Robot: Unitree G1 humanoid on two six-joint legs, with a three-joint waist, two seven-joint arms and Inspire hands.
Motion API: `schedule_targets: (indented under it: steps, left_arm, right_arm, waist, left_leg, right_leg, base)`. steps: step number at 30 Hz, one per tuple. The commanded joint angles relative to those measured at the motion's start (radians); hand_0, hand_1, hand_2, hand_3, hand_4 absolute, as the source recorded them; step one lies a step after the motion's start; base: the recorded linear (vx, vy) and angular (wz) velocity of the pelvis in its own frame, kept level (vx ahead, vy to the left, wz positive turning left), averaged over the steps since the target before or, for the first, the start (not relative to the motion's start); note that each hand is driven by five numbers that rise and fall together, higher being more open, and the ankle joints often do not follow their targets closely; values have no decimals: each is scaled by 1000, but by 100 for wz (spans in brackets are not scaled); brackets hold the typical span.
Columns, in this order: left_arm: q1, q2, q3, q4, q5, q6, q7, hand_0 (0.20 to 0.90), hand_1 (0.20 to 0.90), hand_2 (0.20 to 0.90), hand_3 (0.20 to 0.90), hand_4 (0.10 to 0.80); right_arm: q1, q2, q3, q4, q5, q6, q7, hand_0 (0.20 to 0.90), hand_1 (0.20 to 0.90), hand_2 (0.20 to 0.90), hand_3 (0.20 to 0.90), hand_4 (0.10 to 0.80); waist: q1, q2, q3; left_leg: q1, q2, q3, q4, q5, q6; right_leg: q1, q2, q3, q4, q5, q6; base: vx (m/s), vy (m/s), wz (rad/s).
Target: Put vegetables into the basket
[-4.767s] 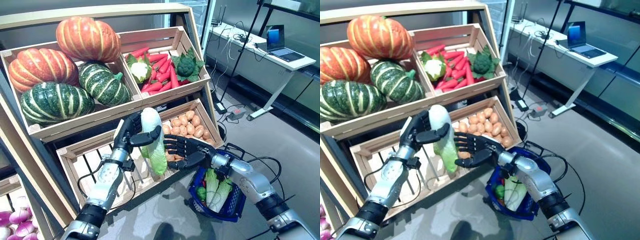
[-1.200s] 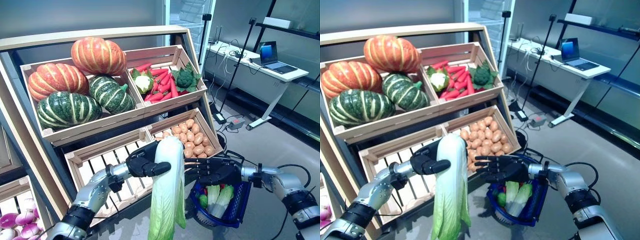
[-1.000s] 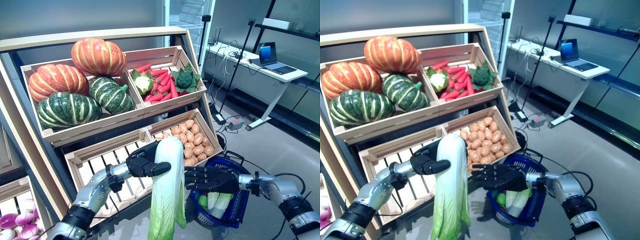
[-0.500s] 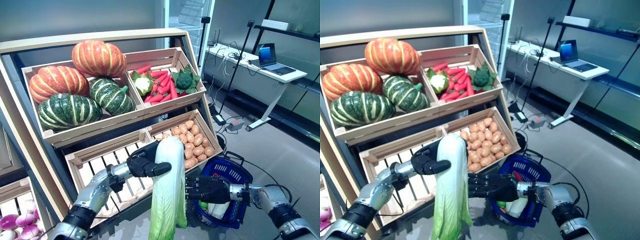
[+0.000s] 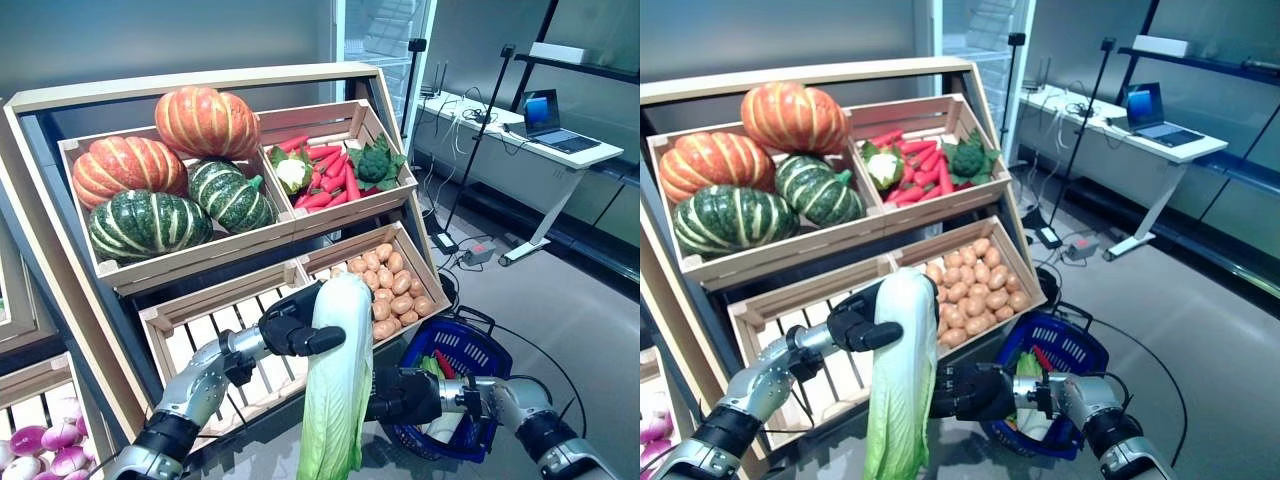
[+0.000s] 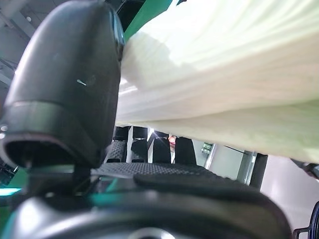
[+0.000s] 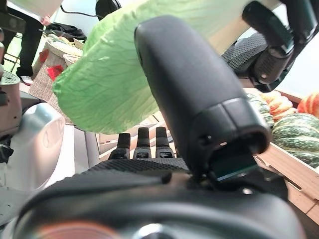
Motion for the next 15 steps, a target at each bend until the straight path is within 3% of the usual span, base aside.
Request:
schedule_targets:
  steps: [1,8,15]
  left_arm:
    - [-163,-49,21,15,-101,-124,-11,300,300,300,300,400]
    - [-165,-79,8,13,-80,-112,3,300,300,300,300,400]
    - [-145,-46,37,33,-56,-87,-28,300,300,300,300,400]
  right_arm:
    - [-78,91,47,-54,155,10,105,900,900,900,900,800]
    - [-88,157,52,-85,253,-18,64,900,900,900,900,800]
    - [-94,90,4,-106,267,-54,-6,900,900,900,900,800]
  waist:
    - [3,-26,-21]
    - [6,-22,-18]
    - [5,-24,-18]
  left_leg:
    - [-16,-5,22,1,-44,22]
    - [-15,-8,17,1,-45,24]
    - [-18,-9,17,1,-46,24]
  right_leg:
    - [-15,-47,-30,1,20,-28]
    - [-12,-47,-31,1,19,-30]
    - [-15,-46,-30,1,19,-29]
  base:
    - [0,0,0]
    - [0,0,0]
    - [8,2,4]
